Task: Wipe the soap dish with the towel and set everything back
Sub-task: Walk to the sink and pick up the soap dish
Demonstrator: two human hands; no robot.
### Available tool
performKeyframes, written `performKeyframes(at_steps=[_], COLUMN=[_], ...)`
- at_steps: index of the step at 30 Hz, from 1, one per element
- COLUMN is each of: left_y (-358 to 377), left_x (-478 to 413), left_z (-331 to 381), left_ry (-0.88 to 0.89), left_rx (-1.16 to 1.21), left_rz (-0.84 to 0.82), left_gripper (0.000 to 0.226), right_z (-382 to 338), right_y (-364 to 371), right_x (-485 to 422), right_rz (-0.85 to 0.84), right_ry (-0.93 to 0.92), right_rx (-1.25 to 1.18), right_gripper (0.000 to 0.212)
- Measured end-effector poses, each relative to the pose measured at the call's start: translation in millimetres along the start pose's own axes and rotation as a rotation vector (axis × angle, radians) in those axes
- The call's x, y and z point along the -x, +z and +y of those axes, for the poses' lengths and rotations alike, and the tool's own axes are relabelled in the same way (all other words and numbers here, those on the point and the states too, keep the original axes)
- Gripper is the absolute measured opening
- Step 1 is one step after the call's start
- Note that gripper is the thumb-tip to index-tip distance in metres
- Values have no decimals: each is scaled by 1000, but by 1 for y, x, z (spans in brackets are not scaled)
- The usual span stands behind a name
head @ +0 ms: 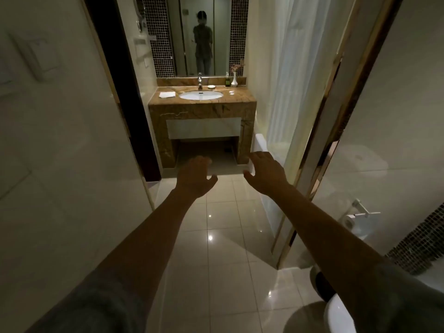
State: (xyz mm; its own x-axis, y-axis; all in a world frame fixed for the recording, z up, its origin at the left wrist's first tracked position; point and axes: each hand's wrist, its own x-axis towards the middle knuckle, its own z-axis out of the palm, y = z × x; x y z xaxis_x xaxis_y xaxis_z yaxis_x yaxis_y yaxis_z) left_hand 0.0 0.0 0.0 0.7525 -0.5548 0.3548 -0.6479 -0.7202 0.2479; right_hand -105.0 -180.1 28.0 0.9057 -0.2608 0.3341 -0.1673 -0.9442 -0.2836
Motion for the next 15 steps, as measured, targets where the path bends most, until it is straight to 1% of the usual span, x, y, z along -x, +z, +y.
performKeyframes(at_steps=[7, 15], left_y=[19, 41], left_x=[-46, -149], left_z=[-25, -76], left_ry=[-17, 12], left_rx=[18, 59], left_rz=[-20, -5], left_gripper=[49, 49], right_z=[9, 18], right_y=[27, 64], right_x=[-53, -154], right_rz=[-15, 26], right_ry=[32, 59], right_rx=[-10, -25], right_gripper=[51, 48])
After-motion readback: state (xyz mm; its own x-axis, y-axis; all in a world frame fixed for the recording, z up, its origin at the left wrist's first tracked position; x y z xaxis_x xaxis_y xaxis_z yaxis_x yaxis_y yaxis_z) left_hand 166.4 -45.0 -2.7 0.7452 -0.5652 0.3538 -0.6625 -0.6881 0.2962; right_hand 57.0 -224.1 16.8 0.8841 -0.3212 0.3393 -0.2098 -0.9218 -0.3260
